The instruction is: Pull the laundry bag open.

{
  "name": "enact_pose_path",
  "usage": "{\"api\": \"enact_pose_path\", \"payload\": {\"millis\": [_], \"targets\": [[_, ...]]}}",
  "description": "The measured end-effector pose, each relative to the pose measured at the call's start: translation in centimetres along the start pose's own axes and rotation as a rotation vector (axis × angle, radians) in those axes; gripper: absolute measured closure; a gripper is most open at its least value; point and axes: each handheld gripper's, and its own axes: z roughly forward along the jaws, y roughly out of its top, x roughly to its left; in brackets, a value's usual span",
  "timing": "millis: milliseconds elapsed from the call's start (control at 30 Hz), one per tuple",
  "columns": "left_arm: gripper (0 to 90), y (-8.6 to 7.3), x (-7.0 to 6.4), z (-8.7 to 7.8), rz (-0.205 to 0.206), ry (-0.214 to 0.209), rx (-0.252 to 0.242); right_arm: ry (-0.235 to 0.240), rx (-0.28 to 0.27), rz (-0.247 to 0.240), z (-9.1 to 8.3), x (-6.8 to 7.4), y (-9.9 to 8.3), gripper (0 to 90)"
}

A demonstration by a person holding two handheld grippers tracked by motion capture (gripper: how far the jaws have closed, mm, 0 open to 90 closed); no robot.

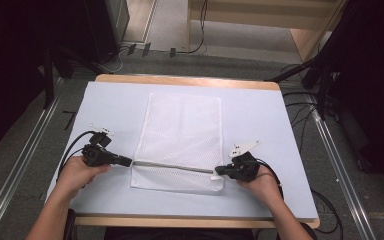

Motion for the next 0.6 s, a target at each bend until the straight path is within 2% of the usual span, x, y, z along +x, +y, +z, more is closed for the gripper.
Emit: {"api": "enact_pose_path", "payload": {"millis": [67,133,233,367,533,600], "targets": [[86.9,0.0,0.0,0.0,0.001,-0.002,-0.001,-0.006,0.000,-0.003,0.0,0.0,0.0,90.0],[86.9,-0.1,-0.1,0.0,-0.004,-0.009,0.002,-0.035,0.000,-0.011,-0.1,-0.2,0.1,90.0],[86.9,-0.2,-0.2,0.0,-0.004,-0.006,0.005,-0.020,-0.002,0.009,-0.1,-0.6,0.1,90.0],[86.9,-0.9,-0.5,-0.1,-0.002,-0.020,0.015,-0.020,0.003,0.008,-0.1,-0.5,0.1,90.0],[86.7,-1.1,-0.7,0.1,0.004,-0.019,0.029,-0.022,0.008,0.008,-0.1,-0.5,0.2,90.0],[86.0,-1.1,-0.7,0.1,0.022,-0.024,0.022,-0.023,0.009,0.010,-0.1,-0.5,0.2,90.0]]}}
